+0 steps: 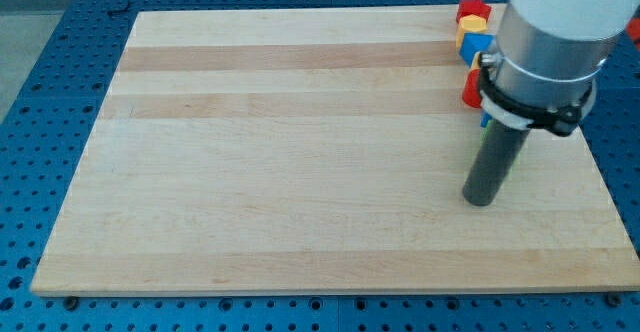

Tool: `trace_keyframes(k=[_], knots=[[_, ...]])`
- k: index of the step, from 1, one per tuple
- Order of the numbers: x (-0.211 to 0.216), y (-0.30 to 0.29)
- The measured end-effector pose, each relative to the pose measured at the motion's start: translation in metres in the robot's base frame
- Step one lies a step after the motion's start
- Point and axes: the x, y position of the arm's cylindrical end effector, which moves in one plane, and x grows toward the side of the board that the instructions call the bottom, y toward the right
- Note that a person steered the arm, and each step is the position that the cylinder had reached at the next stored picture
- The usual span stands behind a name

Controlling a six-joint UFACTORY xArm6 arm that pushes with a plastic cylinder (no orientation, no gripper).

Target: Push the green circle to the right side of the board

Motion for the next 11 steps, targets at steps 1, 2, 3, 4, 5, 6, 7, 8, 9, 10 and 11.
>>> trace_keyframes(k=[1,2,3,4,5,6,7,8,9,10,11], knots=[[0.007,-0.033],[0.007,-0.05],[0.002,-0.05],[0.001,-0.05],[-0.015,-0.05],[-0.023,-0.05],[-0.023,-0.05],[-0.023,-0.045],[-0.033,-0.036],[-0.04,-0.029],[-0.04,-0.022]])
